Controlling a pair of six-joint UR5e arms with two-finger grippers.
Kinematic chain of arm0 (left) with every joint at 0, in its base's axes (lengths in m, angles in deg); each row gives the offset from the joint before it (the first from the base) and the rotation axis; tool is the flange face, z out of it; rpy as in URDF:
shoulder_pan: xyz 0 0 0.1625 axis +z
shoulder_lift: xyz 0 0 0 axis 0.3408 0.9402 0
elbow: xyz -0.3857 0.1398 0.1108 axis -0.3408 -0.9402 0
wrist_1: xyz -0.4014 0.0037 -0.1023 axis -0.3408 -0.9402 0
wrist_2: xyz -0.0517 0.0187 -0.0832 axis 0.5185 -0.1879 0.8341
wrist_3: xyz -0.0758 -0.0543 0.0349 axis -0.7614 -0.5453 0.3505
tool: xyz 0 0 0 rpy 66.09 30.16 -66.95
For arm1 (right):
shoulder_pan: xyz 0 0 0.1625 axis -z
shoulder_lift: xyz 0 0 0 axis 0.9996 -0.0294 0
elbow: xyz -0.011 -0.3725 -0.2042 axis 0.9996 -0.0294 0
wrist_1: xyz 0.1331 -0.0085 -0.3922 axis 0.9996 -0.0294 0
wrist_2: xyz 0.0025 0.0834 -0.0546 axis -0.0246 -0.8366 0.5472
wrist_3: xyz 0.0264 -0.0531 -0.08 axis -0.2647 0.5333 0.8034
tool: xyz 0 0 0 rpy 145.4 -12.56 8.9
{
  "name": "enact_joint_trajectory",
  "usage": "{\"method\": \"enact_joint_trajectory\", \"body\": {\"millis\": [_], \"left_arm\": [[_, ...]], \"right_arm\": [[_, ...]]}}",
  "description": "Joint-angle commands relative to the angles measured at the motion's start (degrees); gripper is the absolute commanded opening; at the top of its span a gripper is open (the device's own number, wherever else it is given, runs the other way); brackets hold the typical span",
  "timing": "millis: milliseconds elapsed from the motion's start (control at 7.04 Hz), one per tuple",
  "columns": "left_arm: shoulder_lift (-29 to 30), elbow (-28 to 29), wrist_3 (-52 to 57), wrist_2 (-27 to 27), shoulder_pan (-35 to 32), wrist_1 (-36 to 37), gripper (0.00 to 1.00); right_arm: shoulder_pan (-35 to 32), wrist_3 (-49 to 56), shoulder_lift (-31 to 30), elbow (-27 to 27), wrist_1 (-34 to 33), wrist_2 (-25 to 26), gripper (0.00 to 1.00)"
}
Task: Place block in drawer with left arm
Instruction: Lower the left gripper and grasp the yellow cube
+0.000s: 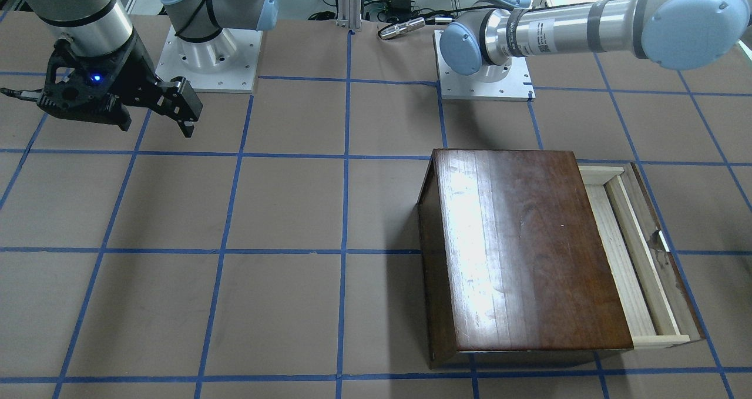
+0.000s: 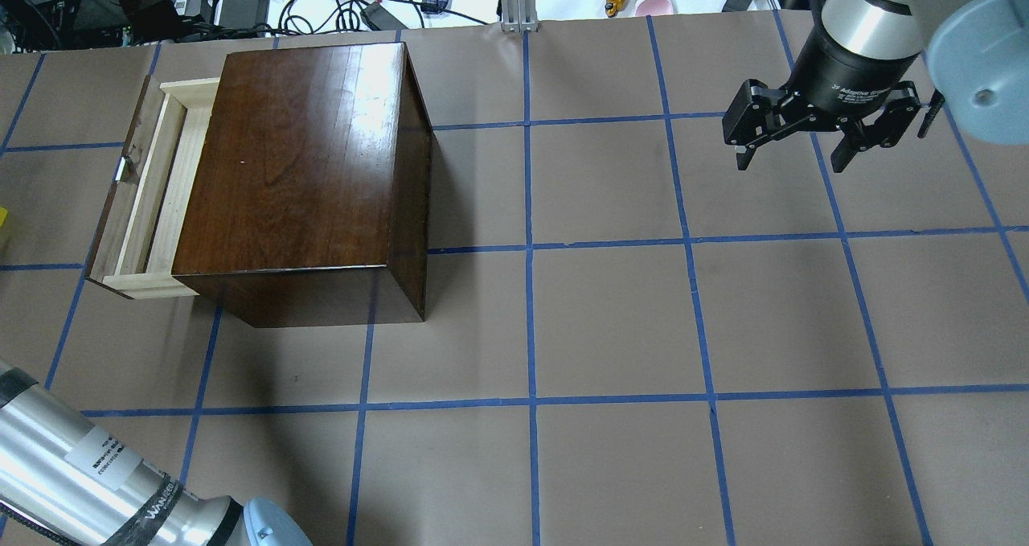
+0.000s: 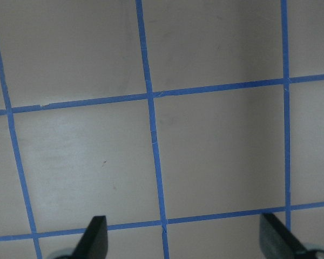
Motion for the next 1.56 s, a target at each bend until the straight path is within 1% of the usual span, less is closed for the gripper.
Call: {"method": "enact_joint_trajectory", "body": {"millis": [0, 142, 284, 426, 710, 995, 1137, 1421], "left_arm": [[0.3, 0.1, 2.2, 1.0, 0.0, 0.4, 0.76], [0.3, 0.1, 2.6, 1.0, 0.0, 1.0, 0.59], [0.3, 0.1, 2.6, 0.9, 0.0, 1.0, 0.48], [0.3, 0.1, 2.6, 0.9, 0.0, 1.0, 0.42], [-0.2, 0.1, 2.4, 0.8, 0.0, 1.0, 0.42], [-2.8, -0.4, 2.4, 0.2, 0.0, 0.6, 0.42], [-4.8, -1.0, 2.5, 0.0, 0.0, -0.3, 0.42], [-10.8, -3.9, 2.4, 0.0, 0.0, -5.9, 0.42]], "right_arm": [[0.0, 0.0, 0.0, 0.0, 0.0, 0.0, 1.00], [0.0, 0.0, 0.0, 0.0, 0.0, 0.0, 1.00], [0.0, 0.0, 0.0, 0.0, 0.0, 0.1, 1.00], [0.0, 0.0, 0.0, 0.0, 0.0, 0.0, 1.00], [0.0, 0.0, 0.0, 0.0, 0.0, 0.1, 1.00], [0.0, 0.0, 0.0, 0.0, 0.0, 0.0, 1.00], [0.0, 0.0, 0.0, 0.0, 0.0, 0.0, 1.00], [0.0, 0.0, 0.0, 0.0, 0.0, 0.0, 1.00]]}}
